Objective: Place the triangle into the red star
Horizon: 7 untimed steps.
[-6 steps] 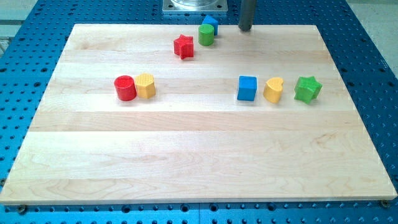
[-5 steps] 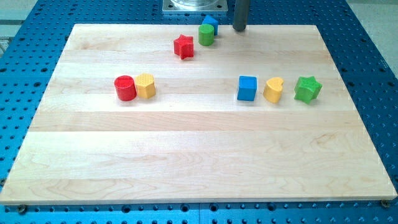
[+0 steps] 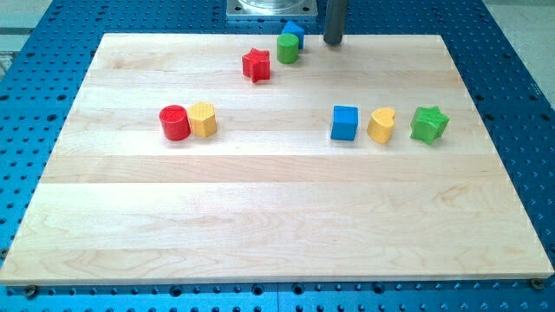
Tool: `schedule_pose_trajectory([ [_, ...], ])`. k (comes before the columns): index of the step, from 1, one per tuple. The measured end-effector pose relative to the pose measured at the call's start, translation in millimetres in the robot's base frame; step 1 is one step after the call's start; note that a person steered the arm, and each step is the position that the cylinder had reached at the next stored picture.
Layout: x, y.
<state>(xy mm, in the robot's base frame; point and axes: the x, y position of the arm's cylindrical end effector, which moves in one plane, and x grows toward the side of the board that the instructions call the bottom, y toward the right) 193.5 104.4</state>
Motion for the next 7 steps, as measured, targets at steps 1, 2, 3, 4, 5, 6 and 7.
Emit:
schedule_pose_trajectory([
  [1, -2.0, -4.0],
  [2, -1.6, -13.0],
  [3, -1.9, -16.1],
  [4, -1.7, -33.8],
  [5, -0.5, -76.3],
  [6, -0.3, -110.2],
  [7, 31.3, -168.1],
])
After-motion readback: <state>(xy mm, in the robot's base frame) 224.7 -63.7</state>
